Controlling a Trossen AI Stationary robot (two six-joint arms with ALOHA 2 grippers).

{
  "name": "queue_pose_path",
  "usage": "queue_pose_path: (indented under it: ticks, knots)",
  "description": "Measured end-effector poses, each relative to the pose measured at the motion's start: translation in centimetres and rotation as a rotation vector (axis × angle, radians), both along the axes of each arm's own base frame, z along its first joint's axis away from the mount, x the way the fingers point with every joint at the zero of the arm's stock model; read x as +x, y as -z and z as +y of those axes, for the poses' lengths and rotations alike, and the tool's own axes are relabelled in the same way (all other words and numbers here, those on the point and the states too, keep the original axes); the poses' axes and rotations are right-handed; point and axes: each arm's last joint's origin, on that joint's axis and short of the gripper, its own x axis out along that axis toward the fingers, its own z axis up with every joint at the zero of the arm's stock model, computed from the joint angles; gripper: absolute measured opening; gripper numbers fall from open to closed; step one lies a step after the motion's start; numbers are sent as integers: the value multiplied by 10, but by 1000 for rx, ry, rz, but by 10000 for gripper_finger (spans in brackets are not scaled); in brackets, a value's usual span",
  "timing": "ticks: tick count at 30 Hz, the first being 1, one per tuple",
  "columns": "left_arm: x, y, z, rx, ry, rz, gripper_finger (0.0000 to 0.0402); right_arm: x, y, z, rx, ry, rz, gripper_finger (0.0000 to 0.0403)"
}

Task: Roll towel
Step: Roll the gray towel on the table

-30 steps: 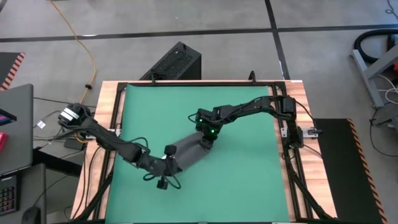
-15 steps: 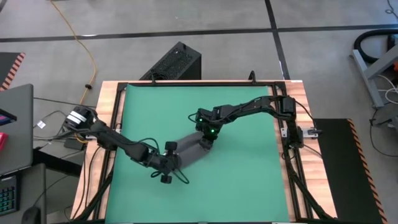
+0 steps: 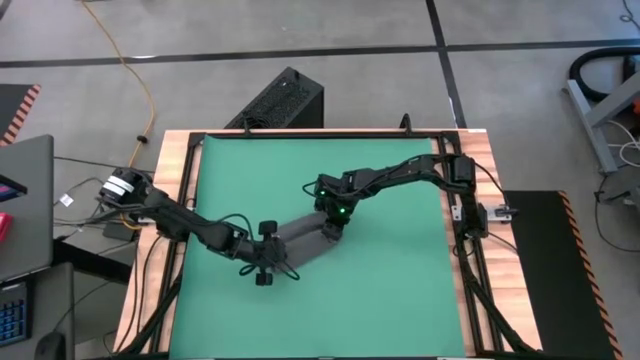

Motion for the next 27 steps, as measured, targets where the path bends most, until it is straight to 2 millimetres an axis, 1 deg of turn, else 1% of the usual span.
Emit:
queue_pose_path:
  ticks: [4,7,9,18,21,23,25,27]
  knots:
    - [-5,7,5,-17,-1,13,0,-3,-12,0,-41,-24,-26,90]
    - [-8,12,7,-33,5,22,0,-8,-24,-3,-100,-17,-34,108]
    - [-10,14,9,-45,4,19,0,-13,-32,-3,-137,-42,-28,114]
    - [-10,16,9,-55,13,9,0,-34,-51,0,-192,-187,25,119]
    - [-11,16,9,-57,18,11,0,-37,-66,2,-165,-261,-62,119]
    - [-11,16,8,-49,48,14,0,-39,-82,5,-134,-333,-177,119]
    - [-11,16,7,-19,109,19,0,-42,-98,13,-166,-407,-270,119]
    - [-12,16,6,14,162,21,0,-46,-109,24,-243,-518,-328,122]
